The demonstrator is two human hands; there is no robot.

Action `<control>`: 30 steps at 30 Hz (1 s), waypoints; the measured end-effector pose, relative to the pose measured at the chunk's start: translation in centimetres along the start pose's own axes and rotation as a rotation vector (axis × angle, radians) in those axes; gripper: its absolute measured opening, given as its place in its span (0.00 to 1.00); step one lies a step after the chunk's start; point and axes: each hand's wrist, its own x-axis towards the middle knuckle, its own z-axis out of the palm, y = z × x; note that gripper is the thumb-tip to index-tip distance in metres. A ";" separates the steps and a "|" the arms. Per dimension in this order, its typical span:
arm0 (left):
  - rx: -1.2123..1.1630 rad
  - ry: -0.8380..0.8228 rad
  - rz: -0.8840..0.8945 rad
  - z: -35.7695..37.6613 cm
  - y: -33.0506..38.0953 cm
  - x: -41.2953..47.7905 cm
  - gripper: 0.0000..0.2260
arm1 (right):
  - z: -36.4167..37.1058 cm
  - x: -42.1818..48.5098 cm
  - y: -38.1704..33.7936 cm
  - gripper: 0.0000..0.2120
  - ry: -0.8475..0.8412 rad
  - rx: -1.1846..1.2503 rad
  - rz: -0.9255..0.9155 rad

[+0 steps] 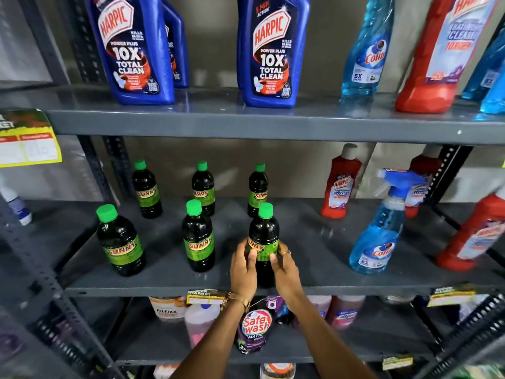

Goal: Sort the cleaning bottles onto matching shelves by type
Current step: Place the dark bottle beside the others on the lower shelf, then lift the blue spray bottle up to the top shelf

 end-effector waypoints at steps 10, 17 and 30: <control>-0.074 0.047 -0.103 0.7 0.8 -0.5 0.19 | -0.7 -0.2 -0.3 0.23 -0.047 0.037 -0.001; -0.203 0.344 -0.186 2.9 0.7 -3.6 0.20 | -2.6 -2.3 1.9 0.22 0.143 0.275 0.086; -0.018 -0.362 0.013 17.8 8.4 -4.3 0.22 | -21.0 1.1 3.2 0.31 0.687 -0.049 0.021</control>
